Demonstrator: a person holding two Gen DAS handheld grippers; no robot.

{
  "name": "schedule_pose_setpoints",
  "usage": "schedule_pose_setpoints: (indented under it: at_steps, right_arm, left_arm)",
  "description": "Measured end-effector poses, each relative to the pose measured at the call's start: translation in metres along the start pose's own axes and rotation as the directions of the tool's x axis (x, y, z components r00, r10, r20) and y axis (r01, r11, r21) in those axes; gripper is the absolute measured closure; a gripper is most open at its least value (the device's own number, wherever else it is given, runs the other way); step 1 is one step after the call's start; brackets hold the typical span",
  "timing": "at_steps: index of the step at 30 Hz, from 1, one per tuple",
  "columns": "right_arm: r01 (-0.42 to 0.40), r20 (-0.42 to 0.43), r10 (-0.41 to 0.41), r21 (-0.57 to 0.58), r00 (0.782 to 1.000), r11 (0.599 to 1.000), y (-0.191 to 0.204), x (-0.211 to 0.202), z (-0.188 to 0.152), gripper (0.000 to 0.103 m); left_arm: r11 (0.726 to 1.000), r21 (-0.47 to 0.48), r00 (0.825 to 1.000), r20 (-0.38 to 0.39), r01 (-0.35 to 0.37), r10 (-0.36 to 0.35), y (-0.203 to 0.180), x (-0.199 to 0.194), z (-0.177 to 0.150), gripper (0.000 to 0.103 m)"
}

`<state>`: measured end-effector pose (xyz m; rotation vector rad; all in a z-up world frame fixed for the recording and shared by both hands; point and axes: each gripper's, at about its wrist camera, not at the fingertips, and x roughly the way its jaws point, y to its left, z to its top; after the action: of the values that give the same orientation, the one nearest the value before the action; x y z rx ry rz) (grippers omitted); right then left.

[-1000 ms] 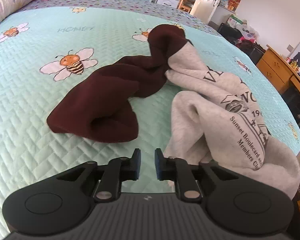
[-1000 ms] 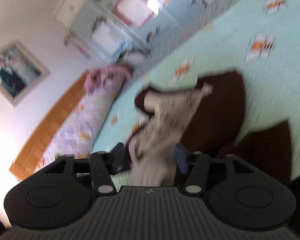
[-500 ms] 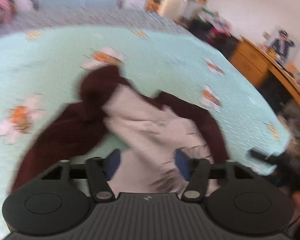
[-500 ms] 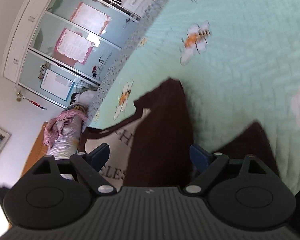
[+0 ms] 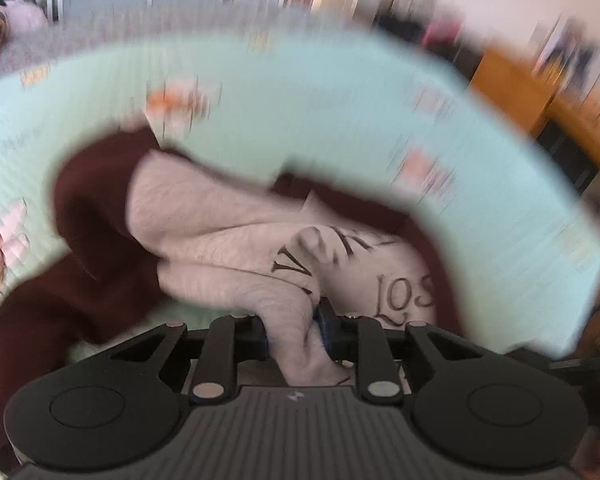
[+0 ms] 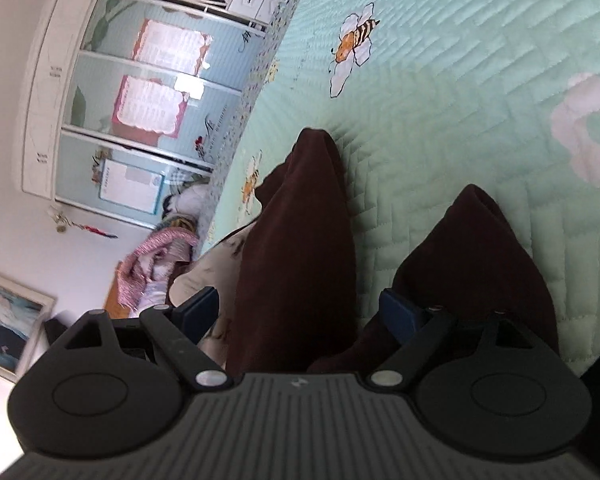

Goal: Fold clothes
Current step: 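Grasp the grey hoodie body with the left gripper while the right grips maroon fabric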

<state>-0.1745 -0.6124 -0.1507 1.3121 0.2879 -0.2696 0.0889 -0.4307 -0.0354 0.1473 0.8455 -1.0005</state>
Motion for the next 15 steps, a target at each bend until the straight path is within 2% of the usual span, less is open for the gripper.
schedule_pose_setpoints:
  at_steps: [2,4,6,8,11,14,15]
  right_arm:
    - [-0.008,0.016,0.008,0.010,1.000,1.000,0.000,-0.002,-0.001,0.015]
    - [-0.002,0.030,0.002,0.004,1.000,1.000,0.002,-0.003,-0.003,0.015]
    - [0.006,0.039,-0.005,-0.019,0.999,1.000,0.007,-0.004,-0.006,0.015]
    - [0.014,0.038,-0.012,-0.044,0.999,0.999,0.013,-0.002,-0.010,0.015]
    - [0.059,0.034,-0.056,-0.095,0.998,0.994,0.026,0.004,-0.017,0.015]
    - [0.101,0.041,-0.096,-0.165,0.995,0.981,0.043,0.008,-0.025,0.015]
    - [0.118,0.052,-0.110,-0.194,0.993,0.974,0.051,0.009,-0.028,0.015]
  left_arm:
    - [0.997,0.003,0.992,0.099,0.079,-0.079,-0.002,-0.052,-0.002,0.081]
    - [0.989,0.033,0.973,0.179,0.145,-0.149,-0.004,-0.099,-0.010,0.082]
    - [0.985,0.062,0.964,0.206,0.161,-0.171,0.000,-0.124,-0.028,0.082]
    - [0.987,0.016,0.973,0.168,0.159,-0.159,0.018,-0.124,-0.054,0.081]
    - [0.989,-0.090,0.993,0.036,0.116,-0.113,0.045,-0.097,-0.103,0.080]
    - [0.991,-0.126,0.995,-0.081,0.053,-0.064,0.058,-0.069,-0.144,0.077]
    - [0.988,-0.148,0.994,-0.100,0.032,-0.047,0.062,-0.064,-0.153,0.069]
